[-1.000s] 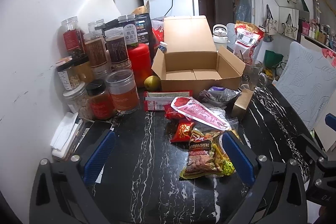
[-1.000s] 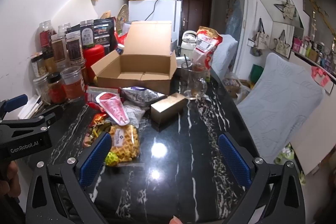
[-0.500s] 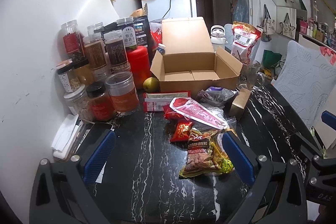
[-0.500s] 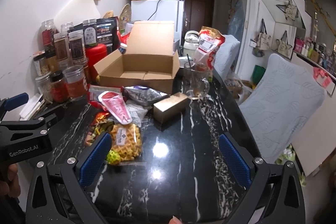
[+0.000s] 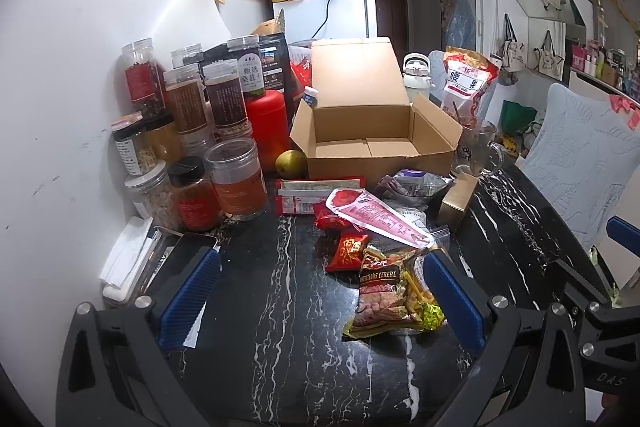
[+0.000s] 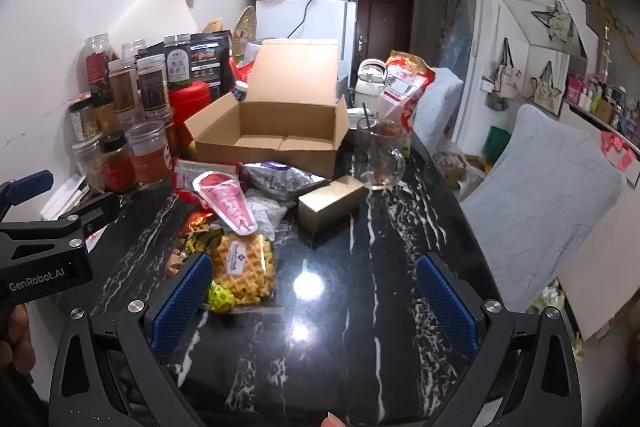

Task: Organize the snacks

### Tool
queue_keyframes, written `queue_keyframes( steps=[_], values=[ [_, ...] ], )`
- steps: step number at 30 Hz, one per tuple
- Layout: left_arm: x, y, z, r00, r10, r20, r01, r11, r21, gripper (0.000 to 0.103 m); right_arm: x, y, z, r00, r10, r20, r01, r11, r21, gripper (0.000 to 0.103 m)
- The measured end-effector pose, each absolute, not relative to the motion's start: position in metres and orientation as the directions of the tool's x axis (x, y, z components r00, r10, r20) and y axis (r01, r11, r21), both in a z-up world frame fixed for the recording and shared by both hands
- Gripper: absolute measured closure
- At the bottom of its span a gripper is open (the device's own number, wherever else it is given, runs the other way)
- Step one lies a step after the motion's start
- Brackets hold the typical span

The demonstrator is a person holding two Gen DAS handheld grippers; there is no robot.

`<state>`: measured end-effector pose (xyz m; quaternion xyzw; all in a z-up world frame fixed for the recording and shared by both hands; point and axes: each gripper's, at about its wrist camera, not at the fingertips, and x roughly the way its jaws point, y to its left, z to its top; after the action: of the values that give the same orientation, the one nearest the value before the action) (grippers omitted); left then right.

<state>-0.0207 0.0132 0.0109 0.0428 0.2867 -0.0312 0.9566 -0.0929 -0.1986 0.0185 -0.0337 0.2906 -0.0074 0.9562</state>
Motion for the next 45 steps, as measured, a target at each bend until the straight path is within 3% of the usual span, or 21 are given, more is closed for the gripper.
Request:
queue_keyframes(
  steps=[29, 39, 45],
  values=[
    [-0.034, 0.017, 0.020, 0.856, -0.002, -0.518, 0.061, 0.993, 0.097, 0.000, -0.094, -0.192, 0.018, 0.834, -0.012, -0.552, -0.034, 0.997, -0.072, 0.000],
    [-0.035, 0.034, 0.013, 0.844, -0.033, -0.536, 0.076, 0.995, 0.058, 0.000, -0.094, -0.188, 0.013, 0.843, 0.019, -0.537, -0.055, 0.997, -0.052, 0.000],
    [-0.035, 0.050, -0.010, 0.813, -0.036, -0.581, 0.072, 0.997, 0.040, 0.000, -0.087, -0.171, -0.010, 0.821, 0.063, -0.568, -0.131, 0.988, -0.079, 0.011]
  ],
)
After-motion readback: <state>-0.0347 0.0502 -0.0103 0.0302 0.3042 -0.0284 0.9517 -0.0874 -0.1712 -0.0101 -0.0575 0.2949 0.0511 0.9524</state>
